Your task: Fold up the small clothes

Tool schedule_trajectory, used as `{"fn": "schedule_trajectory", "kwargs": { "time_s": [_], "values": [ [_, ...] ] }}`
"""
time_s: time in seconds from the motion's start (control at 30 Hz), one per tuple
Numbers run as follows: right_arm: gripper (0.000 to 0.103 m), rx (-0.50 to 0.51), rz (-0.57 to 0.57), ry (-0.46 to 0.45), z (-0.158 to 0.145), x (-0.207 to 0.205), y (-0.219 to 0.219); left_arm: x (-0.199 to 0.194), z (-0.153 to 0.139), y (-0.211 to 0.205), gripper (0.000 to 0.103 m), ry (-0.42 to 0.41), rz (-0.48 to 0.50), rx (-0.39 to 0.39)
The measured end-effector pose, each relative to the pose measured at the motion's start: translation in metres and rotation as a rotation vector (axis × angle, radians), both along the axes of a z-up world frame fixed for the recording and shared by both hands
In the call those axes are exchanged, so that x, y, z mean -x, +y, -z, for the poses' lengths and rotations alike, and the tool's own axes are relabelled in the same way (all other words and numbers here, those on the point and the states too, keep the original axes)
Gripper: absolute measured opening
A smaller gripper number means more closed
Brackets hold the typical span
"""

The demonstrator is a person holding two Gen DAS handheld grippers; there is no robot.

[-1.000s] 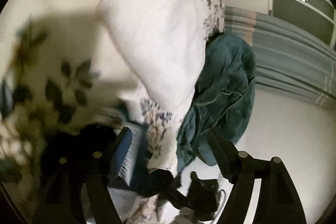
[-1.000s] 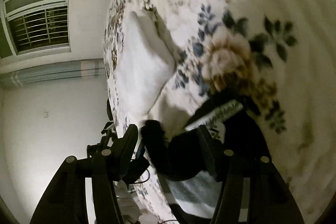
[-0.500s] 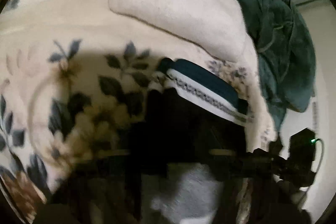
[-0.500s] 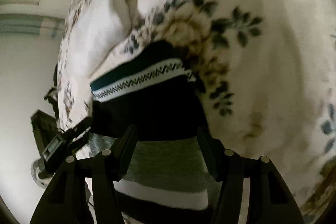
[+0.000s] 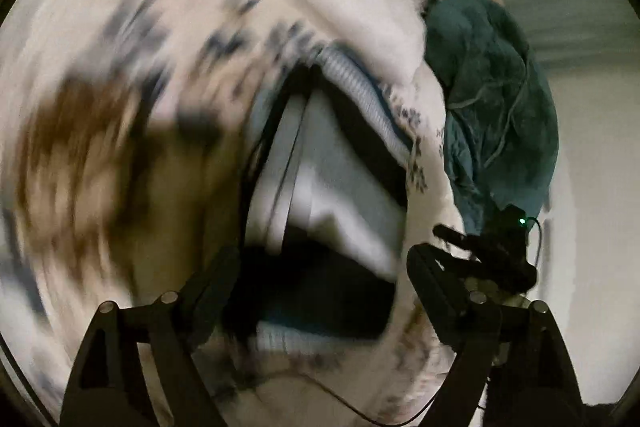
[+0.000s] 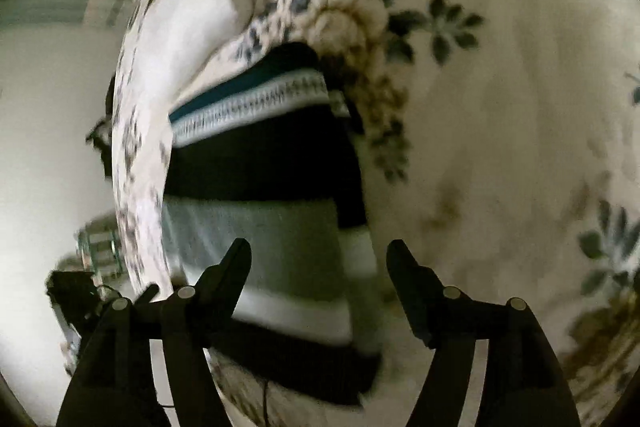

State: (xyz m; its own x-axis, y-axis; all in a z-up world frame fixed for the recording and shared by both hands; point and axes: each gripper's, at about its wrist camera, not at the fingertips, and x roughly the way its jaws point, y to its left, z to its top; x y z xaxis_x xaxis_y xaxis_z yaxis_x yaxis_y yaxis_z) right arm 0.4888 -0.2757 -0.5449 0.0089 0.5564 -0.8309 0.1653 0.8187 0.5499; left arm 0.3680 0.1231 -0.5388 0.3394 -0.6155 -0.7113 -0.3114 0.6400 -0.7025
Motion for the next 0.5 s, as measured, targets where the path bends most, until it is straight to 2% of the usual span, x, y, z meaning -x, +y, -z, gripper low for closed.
{"fn": "schedule_trajectory", "kwargs": {
  "time_s": [0.07, 0.17, 0.3, 0.4, 0.43, 0.47, 0.5],
  "values": [
    [0.074, 0.007, -0.048, 0.006, 0.000, 0.004, -0.006, 0.039, 0.020, -0.009, 0.085, 0.063, -0.086, 0.053],
    [0.081, 0.000, -0.087, 0.019, 0.013, 0.000, -0.008, 0.070, 0.062, -0.037, 0.085, 0.144, -0.179, 0.175],
    [0.081, -0.070, -0.103, 0.050, 0.046, -0.021, 0.003, 0.060, 0.097, -0.066, 0.085, 0.093, -0.269, 0.267],
    [0.083, -0.156, -0.105, 0.102, 0.079, -0.035, 0.017, 0.041, 0.109, -0.070, 0.085, 0.072, -0.347, 0.233],
    [0.086, -0.173, -0.100, 0.111, 0.087, -0.038, 0.021, 0.037, 0.110, -0.068, 0.083, 0.064, -0.375, 0.211],
    [0.093, -0.189, -0.091, 0.109, 0.092, -0.039, 0.025, 0.033, 0.107, -0.067, 0.076, 0.048, -0.404, 0.194],
    [0.093, -0.203, -0.080, 0.096, 0.091, -0.039, 0.027, 0.030, 0.103, -0.066, 0.051, 0.029, -0.410, 0.175]
  ]
}}
